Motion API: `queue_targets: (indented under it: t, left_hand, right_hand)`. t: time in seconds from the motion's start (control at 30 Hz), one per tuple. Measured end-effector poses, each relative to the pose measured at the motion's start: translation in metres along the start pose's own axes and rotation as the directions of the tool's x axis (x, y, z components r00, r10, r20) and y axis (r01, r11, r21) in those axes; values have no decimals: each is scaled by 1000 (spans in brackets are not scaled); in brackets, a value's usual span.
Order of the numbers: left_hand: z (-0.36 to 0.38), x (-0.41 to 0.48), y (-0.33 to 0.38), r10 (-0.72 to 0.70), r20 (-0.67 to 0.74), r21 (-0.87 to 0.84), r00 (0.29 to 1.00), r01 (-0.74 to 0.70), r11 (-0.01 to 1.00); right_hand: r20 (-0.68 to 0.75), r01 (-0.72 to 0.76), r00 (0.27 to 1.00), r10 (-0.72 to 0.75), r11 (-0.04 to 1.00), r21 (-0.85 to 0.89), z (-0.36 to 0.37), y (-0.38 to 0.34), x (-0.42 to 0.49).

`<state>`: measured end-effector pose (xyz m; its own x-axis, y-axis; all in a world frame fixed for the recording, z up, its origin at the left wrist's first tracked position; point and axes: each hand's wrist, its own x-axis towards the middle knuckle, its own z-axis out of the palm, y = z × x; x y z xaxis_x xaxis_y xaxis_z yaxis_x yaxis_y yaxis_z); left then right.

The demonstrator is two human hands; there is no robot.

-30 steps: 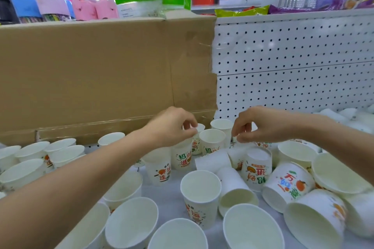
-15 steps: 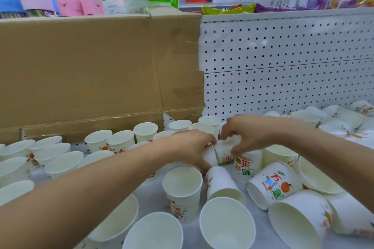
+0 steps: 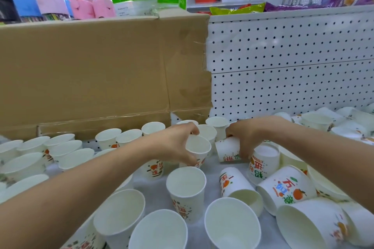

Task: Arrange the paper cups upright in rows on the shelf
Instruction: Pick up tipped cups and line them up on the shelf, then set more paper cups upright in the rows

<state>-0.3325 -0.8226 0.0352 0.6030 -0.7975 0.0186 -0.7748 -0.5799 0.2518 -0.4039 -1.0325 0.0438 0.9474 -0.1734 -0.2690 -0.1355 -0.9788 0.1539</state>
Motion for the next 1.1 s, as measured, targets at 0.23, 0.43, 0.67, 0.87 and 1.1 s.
queue_targets:
  t: [0.23, 0.43, 0.67, 0.87, 1.1]
  left_hand:
    - [2, -5, -1, -24, -4, 66, 1000, 24, 998]
    - [-5, -12, 1, -21, -12, 147, 1000, 23, 989]
    - [-18, -24, 3, -60, 1, 119, 998, 60, 991]
    - [-22, -63, 15, 55, -134, 15, 989, -54, 998]
    - [-3, -87, 29, 57, 13, 62, 998, -58, 996]
  right_hand:
    - [-186, 115, 979, -79, 975, 190, -16, 9, -15]
    - [-218, 153, 969, -114, 973, 173, -23, 4, -17]
    - [-197, 180, 971, -138, 959, 219, -11, -12, -9]
    - [-370, 413, 870, -326, 892, 183, -11, -2, -58]
    - [-147, 600, 793, -591, 799, 23, 16, -30, -83]
